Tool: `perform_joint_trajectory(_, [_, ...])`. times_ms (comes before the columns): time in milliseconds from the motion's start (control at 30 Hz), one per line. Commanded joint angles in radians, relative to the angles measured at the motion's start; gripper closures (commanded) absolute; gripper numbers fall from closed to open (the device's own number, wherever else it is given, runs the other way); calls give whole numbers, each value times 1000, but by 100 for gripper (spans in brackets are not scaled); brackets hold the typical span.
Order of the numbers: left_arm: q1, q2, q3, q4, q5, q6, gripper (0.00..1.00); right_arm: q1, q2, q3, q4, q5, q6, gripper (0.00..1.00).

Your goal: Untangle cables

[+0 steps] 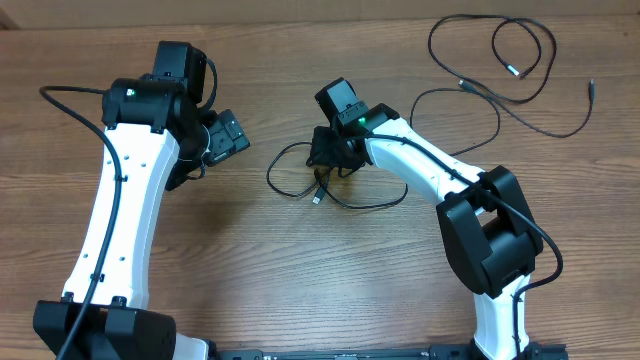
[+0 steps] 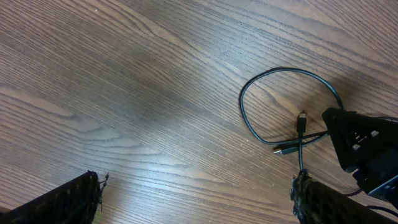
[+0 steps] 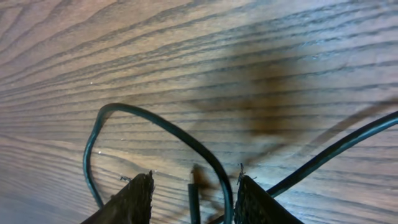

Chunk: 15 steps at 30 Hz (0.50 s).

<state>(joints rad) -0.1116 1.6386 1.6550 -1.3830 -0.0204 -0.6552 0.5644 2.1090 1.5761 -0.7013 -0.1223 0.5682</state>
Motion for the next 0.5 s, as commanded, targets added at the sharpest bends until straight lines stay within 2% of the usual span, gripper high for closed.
perform_joint_trajectory(0, [-7, 9, -6, 0, -13, 5, 0, 3, 17, -6, 5, 35, -65, 56])
perform_joint_trajectory(100, [-7, 9, -6, 0, -13, 5, 0, 3, 31, -6, 1, 34, -80, 57])
perform_joint_trajectory(167, [-7, 9, -6, 0, -13, 5, 0, 3, 42, -6, -3, 31, -80, 62])
perform_joint_trajectory(367, [-7, 9, -6, 0, -13, 4, 1, 3, 46, -6, -3, 24, -80, 62])
perform_joint_trajectory(467, [-7, 9, -6, 0, -13, 4, 0, 3, 46, -6, -3, 24, -80, 74])
